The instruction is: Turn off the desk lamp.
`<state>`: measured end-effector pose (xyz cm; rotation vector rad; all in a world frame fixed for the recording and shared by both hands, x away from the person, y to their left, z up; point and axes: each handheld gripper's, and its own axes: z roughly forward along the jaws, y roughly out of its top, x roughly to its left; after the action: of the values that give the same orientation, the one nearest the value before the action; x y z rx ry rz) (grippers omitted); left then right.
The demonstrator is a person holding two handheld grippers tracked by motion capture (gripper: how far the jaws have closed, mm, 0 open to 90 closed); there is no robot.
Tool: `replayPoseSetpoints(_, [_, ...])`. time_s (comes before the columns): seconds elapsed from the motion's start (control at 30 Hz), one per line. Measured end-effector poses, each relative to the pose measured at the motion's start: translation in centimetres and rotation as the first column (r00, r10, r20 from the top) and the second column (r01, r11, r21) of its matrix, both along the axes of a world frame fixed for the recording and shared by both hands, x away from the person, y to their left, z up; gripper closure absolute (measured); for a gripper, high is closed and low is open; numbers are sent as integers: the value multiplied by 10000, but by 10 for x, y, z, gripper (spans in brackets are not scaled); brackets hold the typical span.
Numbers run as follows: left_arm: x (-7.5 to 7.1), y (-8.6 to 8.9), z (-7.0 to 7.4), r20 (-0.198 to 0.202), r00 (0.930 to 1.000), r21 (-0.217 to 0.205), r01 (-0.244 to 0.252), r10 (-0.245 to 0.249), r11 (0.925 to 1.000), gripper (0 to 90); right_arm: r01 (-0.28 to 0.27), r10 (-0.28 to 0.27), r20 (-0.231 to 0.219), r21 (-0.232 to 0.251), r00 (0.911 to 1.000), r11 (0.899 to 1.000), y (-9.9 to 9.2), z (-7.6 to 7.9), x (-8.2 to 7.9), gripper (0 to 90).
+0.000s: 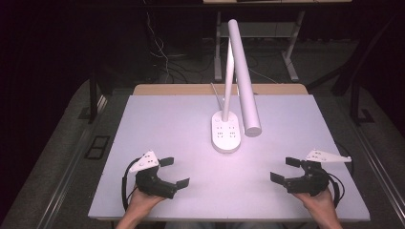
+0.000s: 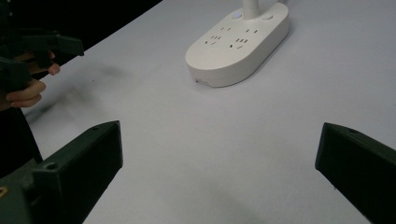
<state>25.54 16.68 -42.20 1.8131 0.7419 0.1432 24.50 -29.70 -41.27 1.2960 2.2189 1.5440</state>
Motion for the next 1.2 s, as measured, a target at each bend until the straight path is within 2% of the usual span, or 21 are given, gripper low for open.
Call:
replayPoseSetpoints(0.27, [-1, 0, 0, -9, 10000, 10, 40, -40, 10000, 0, -153, 148, -141, -368, 9998, 9992, 5, -1, -1, 8])
replayPoseSetpoints(0.47, [-1, -1, -1, -30, 10000, 43, 49, -49, 10000, 0, -182, 176, -229, -290, 9996, 9994, 3, -1, -2, 8])
replayPoseSetpoints(1.2, [-3, 0, 0, -47, 10000, 34, 69, -69, 10000, 0, -322, 294, -518, -555, 9982, 9979, 4, 3, -8, 8])
